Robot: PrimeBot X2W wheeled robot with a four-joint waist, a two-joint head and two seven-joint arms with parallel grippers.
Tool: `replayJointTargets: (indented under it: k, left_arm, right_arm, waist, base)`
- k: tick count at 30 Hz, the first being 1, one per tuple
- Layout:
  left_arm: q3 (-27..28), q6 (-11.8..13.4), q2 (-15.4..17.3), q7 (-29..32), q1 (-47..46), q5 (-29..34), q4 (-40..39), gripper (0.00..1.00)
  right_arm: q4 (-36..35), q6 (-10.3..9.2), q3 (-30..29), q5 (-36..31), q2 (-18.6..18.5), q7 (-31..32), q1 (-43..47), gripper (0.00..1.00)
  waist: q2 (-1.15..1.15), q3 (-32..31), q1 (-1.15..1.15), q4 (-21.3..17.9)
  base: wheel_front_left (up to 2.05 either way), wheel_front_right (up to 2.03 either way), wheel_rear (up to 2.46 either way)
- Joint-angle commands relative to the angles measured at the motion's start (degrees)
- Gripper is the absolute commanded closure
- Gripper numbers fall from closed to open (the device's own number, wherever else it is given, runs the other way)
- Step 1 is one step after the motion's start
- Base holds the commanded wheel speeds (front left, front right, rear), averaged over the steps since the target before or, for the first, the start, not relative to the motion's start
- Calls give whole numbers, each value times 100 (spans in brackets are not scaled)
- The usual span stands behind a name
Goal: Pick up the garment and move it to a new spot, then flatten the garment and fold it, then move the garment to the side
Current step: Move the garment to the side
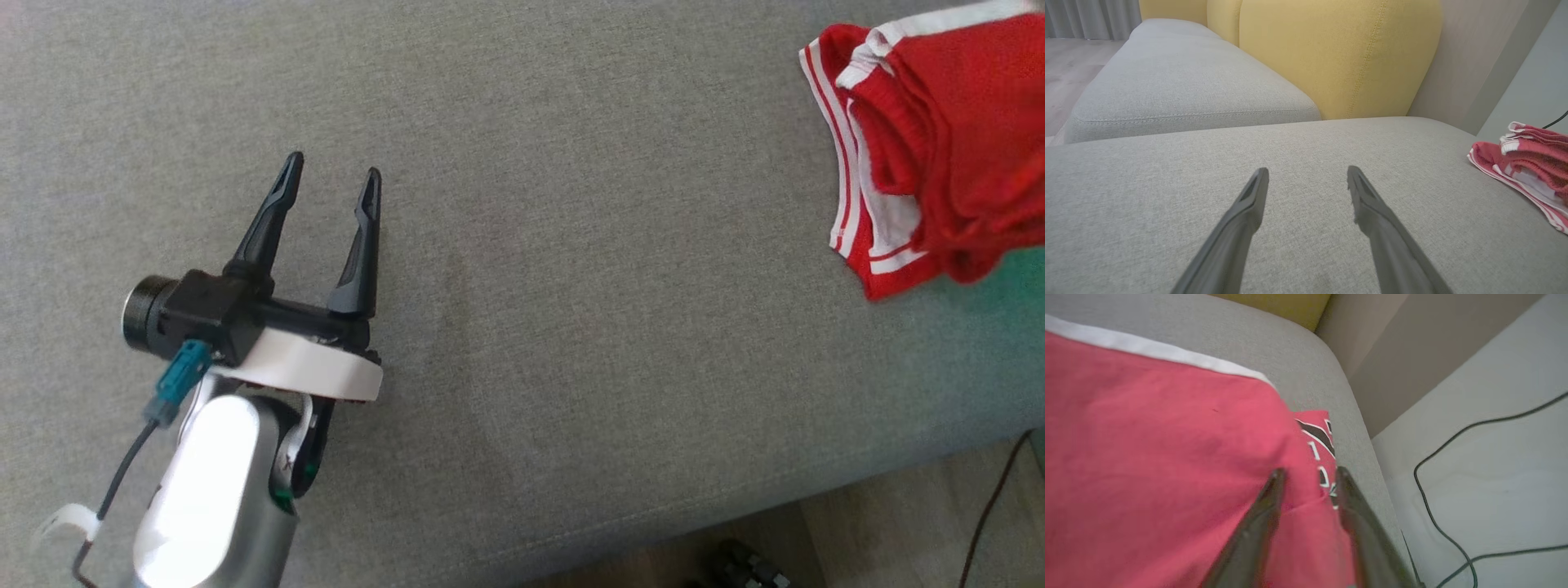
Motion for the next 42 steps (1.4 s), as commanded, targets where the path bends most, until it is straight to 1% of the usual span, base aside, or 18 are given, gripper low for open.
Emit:
replayJointTargets:
  k: [1, 3, 6, 10, 12, 17, 19, 22, 27, 32, 34, 36, 42]
  left_arm:
    - [141, -16, 91, -18, -188, 2, -170, 0]
    - [139, -14, 93, -25, -184, -13, -148, 0]
    - [158, 7, 92, -43, -126, -49, -92, 0]
    - [216, 66, 80, -72, 49, -118, 18, 0]
    - [258, 108, 80, -83, 176, -154, 51, 0]
    - [321, 193, 70, -103, 457, -218, 99, 0]
    - [350, 210, 71, -109, 534, -250, 100, 0]
    - [394, 250, 78, -116, 638, -271, 113, 0]
    - [481, 344, 68, -125, 766, -291, 96, 0]
    - [588, 410, 101, -131, 948, -317, 76, 0]
    - [628, 436, 112, -132, 1054, -328, 65, 0]
    - [623, 405, 132, -133, 1162, -345, 54, 0]
    - [582, 350, 176, -134, 1467, -380, -12, 0]
  right_arm:
    - [-45, -5, -177, -122, -56, -29, -31, 0]
    - [71, -5, -510, -305, 164, -9, -12, 0]
    - [53, -5, -927, -457, 493, -90, 94, 0]
    - [-434, -5, -1255, -362, 983, -406, 398, 0]
    - [-831, -5, -1278, -235, 1265, -513, 615, 0]
    - [-1997, -5, -1098, -7, 1904, -606, 1287, 0]
    - [-2441, -5, -964, 39, 2145, -621, 1534, 0]
    - [-2935, -5, -662, 73, 2392, -609, 1829, 0]
    - [-3401, -5, -142, 77, 2566, -591, 2187, 0]
    - [-3550, -5, 110, 7, 2625, -639, 2480, 0]
    - [-3571, -5, 118, -20, 2639, -698, 2614, 0]
    - [-3584, -5, 99, -13, 2649, -718, 2773, 0]
    - [-3604, -5, 9, 10, 2662, -684, 3214, 0]
  waist:
    - [0, -14, -1, 9]
    - [0, -60, -1, 28]
    - [0, -208, -1, 72]
    - [0, -522, -1, 147]
    - [0, -685, -1, 174]
    - [0, -1071, -1, 349]
    - [0, -1185, -1, 455]
    - [0, -1337, -1, 630]
    - [0, -1522, -1, 1019]
    - [0, -1708, -1, 1332]
    - [0, -1807, -1, 1396]
    - [0, -1898, -1, 1428]
    - [0, -2183, -1, 1396]
  base:
    - [0, 0, 0]
    - [0, 0, 0]
    - [0, 0, 0]
    - [0, 0, 0]
    - [0, 0, 0]
    - [0, 0, 0]
    - [0, 0, 0]
    - [0, 0, 0]
    - [0, 0, 0]
    - [0, 0, 0]
    - [0, 0, 0]
    - [0, 0, 0]
    - [0, 0, 0]
